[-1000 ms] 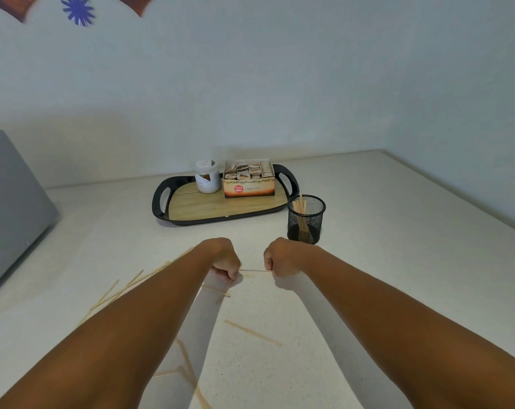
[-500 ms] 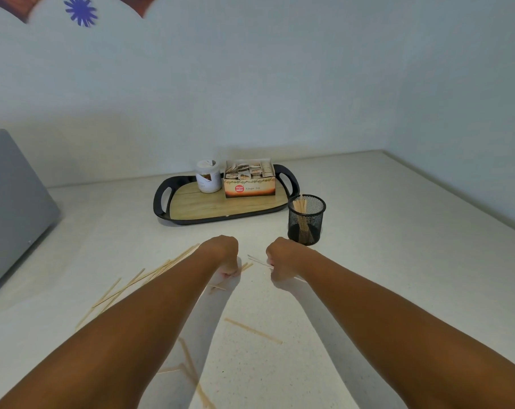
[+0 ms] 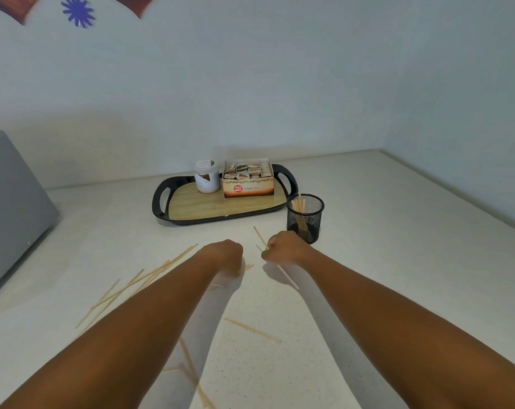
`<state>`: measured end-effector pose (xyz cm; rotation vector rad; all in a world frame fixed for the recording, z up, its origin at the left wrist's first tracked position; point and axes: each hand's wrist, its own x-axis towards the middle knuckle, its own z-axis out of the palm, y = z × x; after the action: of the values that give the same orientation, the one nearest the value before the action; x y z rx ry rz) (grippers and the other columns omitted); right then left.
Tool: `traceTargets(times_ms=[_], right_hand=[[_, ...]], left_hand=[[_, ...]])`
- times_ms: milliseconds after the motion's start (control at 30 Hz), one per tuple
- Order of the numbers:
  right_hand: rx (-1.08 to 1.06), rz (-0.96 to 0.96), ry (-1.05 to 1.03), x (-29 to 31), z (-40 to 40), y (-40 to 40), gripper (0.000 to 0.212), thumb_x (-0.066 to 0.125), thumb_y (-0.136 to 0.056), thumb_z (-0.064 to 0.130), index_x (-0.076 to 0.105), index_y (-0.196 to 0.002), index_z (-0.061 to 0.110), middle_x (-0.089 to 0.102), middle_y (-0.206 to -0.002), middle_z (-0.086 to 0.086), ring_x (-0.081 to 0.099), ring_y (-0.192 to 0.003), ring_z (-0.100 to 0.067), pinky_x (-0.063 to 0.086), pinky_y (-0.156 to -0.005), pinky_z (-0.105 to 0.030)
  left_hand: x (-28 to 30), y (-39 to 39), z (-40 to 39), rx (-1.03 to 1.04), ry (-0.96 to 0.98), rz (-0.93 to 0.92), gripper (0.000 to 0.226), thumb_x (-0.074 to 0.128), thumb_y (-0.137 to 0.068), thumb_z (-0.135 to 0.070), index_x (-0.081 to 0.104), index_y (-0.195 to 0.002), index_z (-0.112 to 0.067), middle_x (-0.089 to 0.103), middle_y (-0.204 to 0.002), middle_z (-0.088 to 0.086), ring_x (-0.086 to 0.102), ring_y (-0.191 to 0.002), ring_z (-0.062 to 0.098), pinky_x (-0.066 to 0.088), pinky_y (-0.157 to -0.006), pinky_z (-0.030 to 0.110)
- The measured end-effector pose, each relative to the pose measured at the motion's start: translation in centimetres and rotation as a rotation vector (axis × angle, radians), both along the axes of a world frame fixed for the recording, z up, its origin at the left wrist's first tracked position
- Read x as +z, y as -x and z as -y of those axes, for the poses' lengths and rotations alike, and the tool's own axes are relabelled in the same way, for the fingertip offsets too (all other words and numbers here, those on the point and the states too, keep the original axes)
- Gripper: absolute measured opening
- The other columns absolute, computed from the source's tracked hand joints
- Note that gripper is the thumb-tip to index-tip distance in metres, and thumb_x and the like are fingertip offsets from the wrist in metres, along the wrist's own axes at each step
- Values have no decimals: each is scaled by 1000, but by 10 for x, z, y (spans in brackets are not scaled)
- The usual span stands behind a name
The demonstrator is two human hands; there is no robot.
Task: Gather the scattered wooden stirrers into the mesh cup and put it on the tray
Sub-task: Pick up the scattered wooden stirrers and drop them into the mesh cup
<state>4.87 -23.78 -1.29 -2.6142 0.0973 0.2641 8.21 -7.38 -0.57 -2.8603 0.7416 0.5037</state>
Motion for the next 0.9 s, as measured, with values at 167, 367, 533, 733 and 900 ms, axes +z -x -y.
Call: traceTargets(times_ms=[167, 367, 533, 733, 900], right_hand=[[-7, 54, -26, 2, -2, 2, 27, 57, -88, 23, 68, -98, 0, 65, -93, -9, 57, -82, -17, 42, -66, -24], [-21, 194, -92, 14, 1, 0, 24, 63, -85, 20, 70, -95, -1, 69, -95, -13, 66, -87, -25, 52, -69, -31], [-91, 346, -245, 36, 2, -5, 10, 64, -84, 10, 68, -87, 1, 65, -81, -12, 54, -67, -17, 45, -60, -28], [-226, 620, -303, 66, 16, -18, 16, 59, -83, 10, 71, -88, 1, 70, -87, -11, 65, -75, -24, 54, -64, -34], [-324, 713, -351, 84, 40, -22, 16, 57, -85, 6, 70, -84, -2, 70, -82, -14, 64, -74, -27, 55, -71, -32]], left_hand=[[-5, -2, -5, 15, 114, -70, 38, 63, -93, -13, 52, -128, -20, 60, -118, 2, 57, -101, 17, 48, -87, 28], [-9, -9, -2, 21, 111, -62, 28, 58, -97, -19, 61, -125, -17, 64, -117, 4, 60, -105, 21, 49, -93, 34], [8, -22, 9, 32, 246, -13, 21, 54, -98, -12, 72, -108, -13, 68, -103, 2, 63, -94, 19, 50, -83, 31], [49, -36, 31, 81, 634, 36, 21, 57, -97, -9, 77, -105, -14, 66, -87, -8, 59, -77, 4, 44, -63, 18], [72, -48, 55, 90, 822, 153, 17, 62, -95, -16, 78, -102, -15, 74, -104, 0, 67, -94, 14, 54, -84, 31]])
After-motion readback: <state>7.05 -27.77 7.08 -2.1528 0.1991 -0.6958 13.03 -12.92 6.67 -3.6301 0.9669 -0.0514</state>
